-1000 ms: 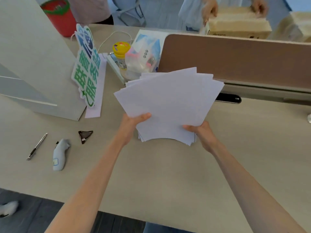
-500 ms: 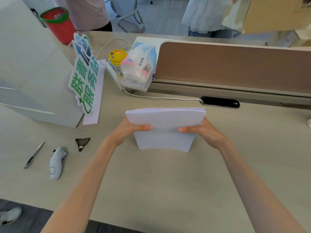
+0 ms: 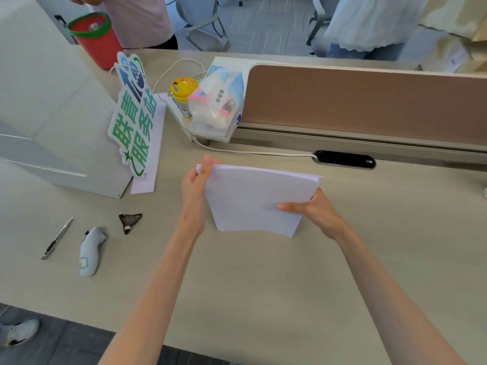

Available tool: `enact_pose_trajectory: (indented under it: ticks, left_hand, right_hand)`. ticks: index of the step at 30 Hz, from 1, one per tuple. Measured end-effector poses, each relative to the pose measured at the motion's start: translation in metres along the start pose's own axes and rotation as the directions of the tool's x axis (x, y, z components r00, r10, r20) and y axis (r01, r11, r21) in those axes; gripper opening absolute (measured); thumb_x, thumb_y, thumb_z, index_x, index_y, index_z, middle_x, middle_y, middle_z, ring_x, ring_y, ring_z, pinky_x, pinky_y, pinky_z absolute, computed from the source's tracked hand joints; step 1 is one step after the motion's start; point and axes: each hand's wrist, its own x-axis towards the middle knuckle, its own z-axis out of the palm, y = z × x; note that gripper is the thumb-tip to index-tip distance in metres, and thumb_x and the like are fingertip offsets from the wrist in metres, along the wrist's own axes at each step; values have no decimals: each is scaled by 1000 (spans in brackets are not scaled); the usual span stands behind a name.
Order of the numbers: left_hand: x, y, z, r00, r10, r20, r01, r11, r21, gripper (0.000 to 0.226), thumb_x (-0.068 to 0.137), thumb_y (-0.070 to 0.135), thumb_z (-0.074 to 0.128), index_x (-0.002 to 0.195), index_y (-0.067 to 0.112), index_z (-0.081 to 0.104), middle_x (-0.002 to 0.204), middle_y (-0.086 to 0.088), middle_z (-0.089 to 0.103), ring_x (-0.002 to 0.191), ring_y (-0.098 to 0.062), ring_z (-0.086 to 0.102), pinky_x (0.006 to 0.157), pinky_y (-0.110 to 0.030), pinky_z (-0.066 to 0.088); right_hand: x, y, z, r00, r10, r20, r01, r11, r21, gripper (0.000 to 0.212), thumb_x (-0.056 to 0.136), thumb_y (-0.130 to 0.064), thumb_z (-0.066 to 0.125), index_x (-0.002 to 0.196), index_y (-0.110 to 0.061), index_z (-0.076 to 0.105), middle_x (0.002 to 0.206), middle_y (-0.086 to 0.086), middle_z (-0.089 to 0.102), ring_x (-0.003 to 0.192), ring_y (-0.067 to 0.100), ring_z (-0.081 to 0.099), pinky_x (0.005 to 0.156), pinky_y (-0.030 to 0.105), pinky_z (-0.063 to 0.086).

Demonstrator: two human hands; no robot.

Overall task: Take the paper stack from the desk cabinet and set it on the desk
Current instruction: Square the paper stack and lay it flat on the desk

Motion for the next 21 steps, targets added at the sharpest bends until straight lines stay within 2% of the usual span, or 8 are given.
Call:
enact_pose_trajectory:
  ticks: [3,7,9,12,14,16,19,21]
  left_hand:
    - [-3,5,8,997,-5,-75,4,1000,-6,51,78,53,54,86,2,60,84,-9,51,74,-13,49,65,-21,39]
    - [-5,2,8,996,-50,-80,52,998,23,31,83,40,45,71,14,58,90,-10,59,84,-17,53,75,-29,38]
    - [-5,-1,5,996,-52,69,44,993,107,36,89,41,38,80,15,61,99,-5,66,94,-15,60,86,-29,41]
    - [-4,-6,-8,968,-25,252,-22,983,183,49,87,57,39,106,18,62,121,-4,63,116,-17,56,102,-35,38]
    - [0,-9,-23,955,-16,296,-6,997,72,61,81,62,51,118,14,56,124,-7,59,114,-18,55,99,-36,39]
    - [5,-15,-36,924,-38,381,33,999,22,73,76,55,66,128,6,48,125,-9,59,112,-20,55,96,-36,40]
    - [13,-23,-43,911,-158,380,109,983,146,71,63,30,80,128,19,54,110,9,69,101,-9,63,90,-30,44]
    - [23,-26,-44,892,-216,397,124,962,244,64,60,26,80,120,29,61,103,13,69,94,-6,64,86,-29,46]
  right_hand:
    - [-2,2,2,1000,-6,1,6,1000,15,43,68,-6,82,105,-20,66,105,2,73,89,10,69,75,19,57]
    - [-4,7,5,1000,7,13,-7,999,33,37,69,-7,81,97,-26,66,103,2,72,90,14,67,79,27,54]
    - [-3,9,7,999,-2,39,1,999,35,36,70,-8,80,101,-23,68,103,2,73,89,12,68,76,24,54]
    - [-2,9,9,998,-27,53,26,999,22,32,72,-8,79,103,-14,71,106,9,74,89,14,68,77,26,54]
    - [-2,9,11,1000,-16,9,16,998,54,27,73,-7,78,95,-21,70,102,7,74,88,14,68,82,31,53]
    - [-1,9,12,1000,-5,-17,6,997,74,25,74,-7,77,88,-26,69,95,0,73,85,11,68,82,32,53]
    - [4,8,14,1000,-1,-18,2,997,82,27,74,-7,77,90,-26,68,100,2,73,90,14,67,83,30,53]
    - [8,6,16,1000,3,-25,-1,997,74,28,74,-6,77,91,-26,67,101,2,72,91,15,67,83,29,53]
